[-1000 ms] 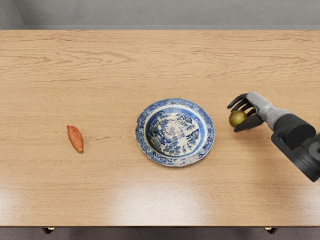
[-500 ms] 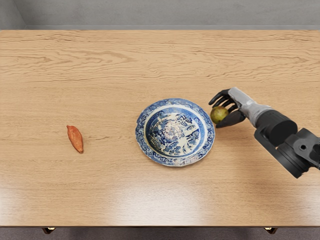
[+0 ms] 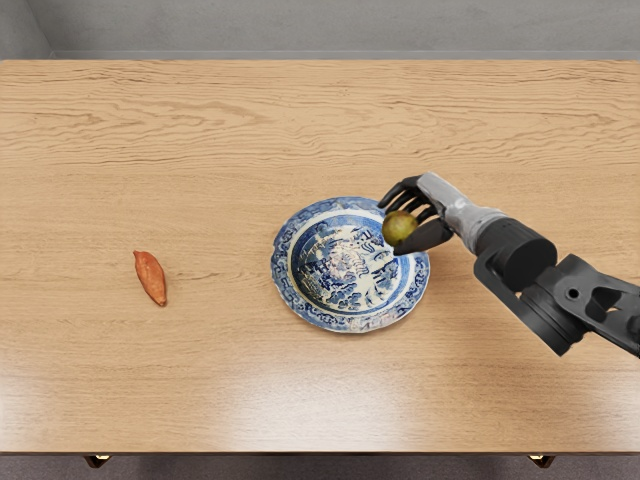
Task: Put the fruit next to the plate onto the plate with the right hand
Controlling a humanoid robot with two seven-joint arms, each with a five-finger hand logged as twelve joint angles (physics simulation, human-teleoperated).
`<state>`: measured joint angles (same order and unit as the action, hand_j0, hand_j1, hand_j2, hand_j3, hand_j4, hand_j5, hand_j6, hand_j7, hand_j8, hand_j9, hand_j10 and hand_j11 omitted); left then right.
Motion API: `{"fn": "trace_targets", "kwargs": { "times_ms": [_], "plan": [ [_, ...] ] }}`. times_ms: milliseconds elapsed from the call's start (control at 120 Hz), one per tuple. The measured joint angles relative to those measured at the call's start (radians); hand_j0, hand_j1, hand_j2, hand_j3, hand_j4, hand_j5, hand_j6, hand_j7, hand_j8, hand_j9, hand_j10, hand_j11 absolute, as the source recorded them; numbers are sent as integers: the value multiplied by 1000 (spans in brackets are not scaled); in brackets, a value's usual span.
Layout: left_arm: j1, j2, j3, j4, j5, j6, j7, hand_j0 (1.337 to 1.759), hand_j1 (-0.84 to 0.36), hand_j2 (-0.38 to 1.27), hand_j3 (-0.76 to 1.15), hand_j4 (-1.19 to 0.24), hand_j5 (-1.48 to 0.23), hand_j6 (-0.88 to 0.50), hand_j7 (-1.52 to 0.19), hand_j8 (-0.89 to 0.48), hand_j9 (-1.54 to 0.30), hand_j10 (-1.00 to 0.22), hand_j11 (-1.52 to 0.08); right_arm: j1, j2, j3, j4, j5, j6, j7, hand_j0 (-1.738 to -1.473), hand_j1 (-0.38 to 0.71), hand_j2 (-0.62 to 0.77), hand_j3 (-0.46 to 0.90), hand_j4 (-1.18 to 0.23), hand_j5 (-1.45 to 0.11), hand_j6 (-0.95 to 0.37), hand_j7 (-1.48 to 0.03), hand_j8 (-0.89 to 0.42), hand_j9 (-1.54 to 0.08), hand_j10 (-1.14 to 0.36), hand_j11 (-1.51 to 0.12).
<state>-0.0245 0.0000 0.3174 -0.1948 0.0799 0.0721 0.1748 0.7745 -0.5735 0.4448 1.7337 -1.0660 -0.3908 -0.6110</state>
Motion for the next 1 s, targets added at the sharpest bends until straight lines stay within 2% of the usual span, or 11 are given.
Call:
{"fn": "trace_targets", "kwargs": {
  "times_ms": [500,808,917,1000],
  "plan": [
    [0,0,0,0,0,0,0,1658,349,0,0,0,0,0,0,0,0,0,0,-28,53,-47,-10,-34,-10,0,-1657,233,175,0,-587,-779,-518,-771,-447,-788,-572,-782],
    [0,0,0,0,0,0,0,1658,349,0,0,0,0,0,0,0,0,0,0,-46,65,-59,-11,-50,-11,0,-1657,236,127,0,-573,-758,-502,-751,-428,-761,-558,-759],
    [0,0,0,0,0,0,0,1658,349,0,0,0,0,0,0,0,0,0,0,-47,69,-60,-12,-51,-11,0,-1657,209,67,0,-523,-688,-481,-683,-428,-690,-517,-688],
    [0,0,0,0,0,0,0,1658,349,0,0,0,0,0,0,0,0,0,0,-48,69,-58,-26,-52,-13,0,-1658,81,35,0,-397,-522,-369,-519,-334,-523,-393,-522]
  ]
}}
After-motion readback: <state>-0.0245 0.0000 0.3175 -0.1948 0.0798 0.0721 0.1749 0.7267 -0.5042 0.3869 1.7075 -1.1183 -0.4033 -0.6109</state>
